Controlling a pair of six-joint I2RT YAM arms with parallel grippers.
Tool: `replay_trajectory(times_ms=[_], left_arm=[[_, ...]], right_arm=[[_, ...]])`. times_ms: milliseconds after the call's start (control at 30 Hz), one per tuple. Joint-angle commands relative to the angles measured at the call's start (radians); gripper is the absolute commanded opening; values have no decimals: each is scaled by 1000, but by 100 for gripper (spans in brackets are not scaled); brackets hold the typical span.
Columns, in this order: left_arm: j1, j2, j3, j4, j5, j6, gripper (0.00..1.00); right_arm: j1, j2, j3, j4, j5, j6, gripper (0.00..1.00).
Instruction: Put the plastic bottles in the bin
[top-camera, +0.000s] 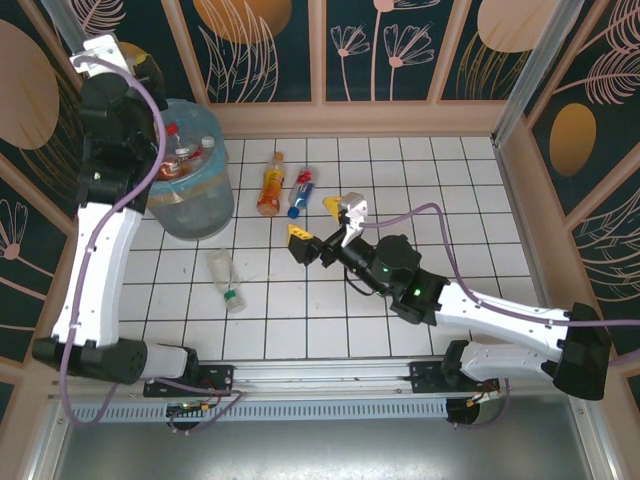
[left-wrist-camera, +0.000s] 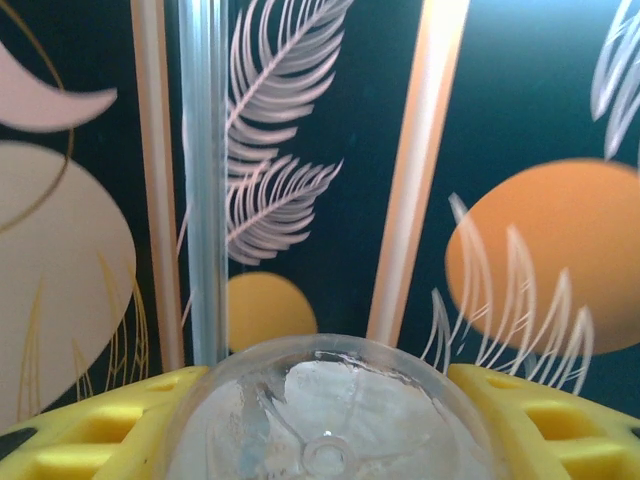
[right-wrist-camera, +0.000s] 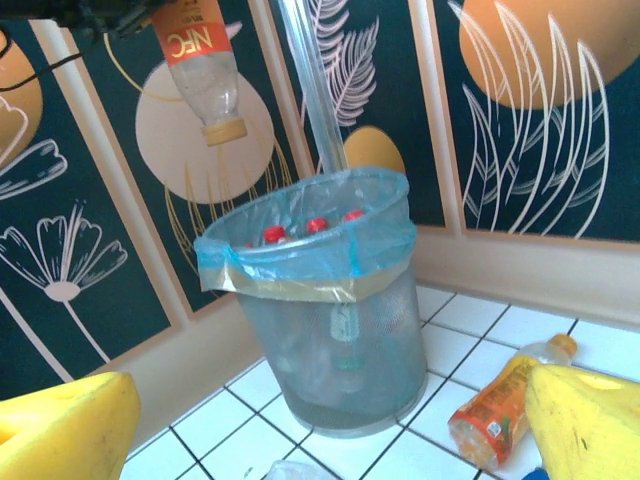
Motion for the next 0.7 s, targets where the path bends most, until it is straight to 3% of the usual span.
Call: replay_trajectory(times_ms=[0,233,500,667], left_arm=[[63,62,48,-80,124,-73,21],[124,127,-18,-74,240,-118,21],[130,126,-219,-7,299,-127,22],[131,127,-290,31,348,-136,30]], right_arm=[[-1,77,117,-65,-27,75,99],[3,215,234,-97,-173,116,99],[4,250,236,-77,-193,177,99],[5,249,222,-77,-185,189,99]])
